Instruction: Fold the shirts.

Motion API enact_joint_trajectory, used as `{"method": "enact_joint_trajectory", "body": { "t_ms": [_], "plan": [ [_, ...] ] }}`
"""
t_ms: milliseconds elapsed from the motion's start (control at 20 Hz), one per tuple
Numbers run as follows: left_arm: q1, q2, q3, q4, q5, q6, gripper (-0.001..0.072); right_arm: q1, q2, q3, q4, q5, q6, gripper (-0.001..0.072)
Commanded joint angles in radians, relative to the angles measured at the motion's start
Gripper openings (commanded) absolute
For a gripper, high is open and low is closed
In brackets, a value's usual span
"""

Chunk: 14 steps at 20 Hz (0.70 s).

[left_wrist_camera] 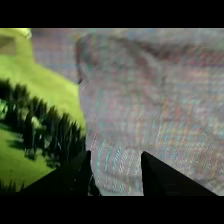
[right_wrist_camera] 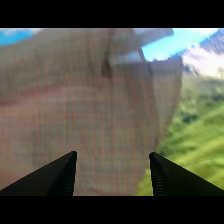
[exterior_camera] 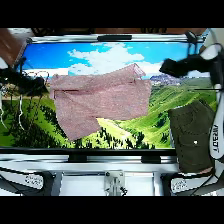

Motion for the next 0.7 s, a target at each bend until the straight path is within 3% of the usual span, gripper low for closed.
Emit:
{"method": "enact_joint_trajectory", "body": {
  "t_ms": [0,200,250,300,650],
  "plan": [
    [0.048,0.115,-0.272,-0.055,-0.082,0.107,0.0393,-0.1,0.069,-0.074,-0.049,0.329,-0.019,0.0569],
    [0.12,0.246,-0.667,-0.223,0.176,0.204,0.0406,-0.118,0.117,-0.213,-0.007,0.266,-0.022,0.0569],
    [0.126,0.247,-0.71,-0.243,0.2,0.234,0.0421,-0.118,0.116,-0.235,0.035,0.24,-0.021,0.0569],
    [0.127,0.24,-0.739,-0.244,0.207,0.265,0.0527,-0.118,0.116,-0.254,0.069,0.209,-0.018,0.0569],
    [0.066,0.182,-0.78,-0.273,0.267,0.303,0.0516,-0.118,0.116,-0.359,0.101,0.165,-0.018,0.0599]
  ]
}}
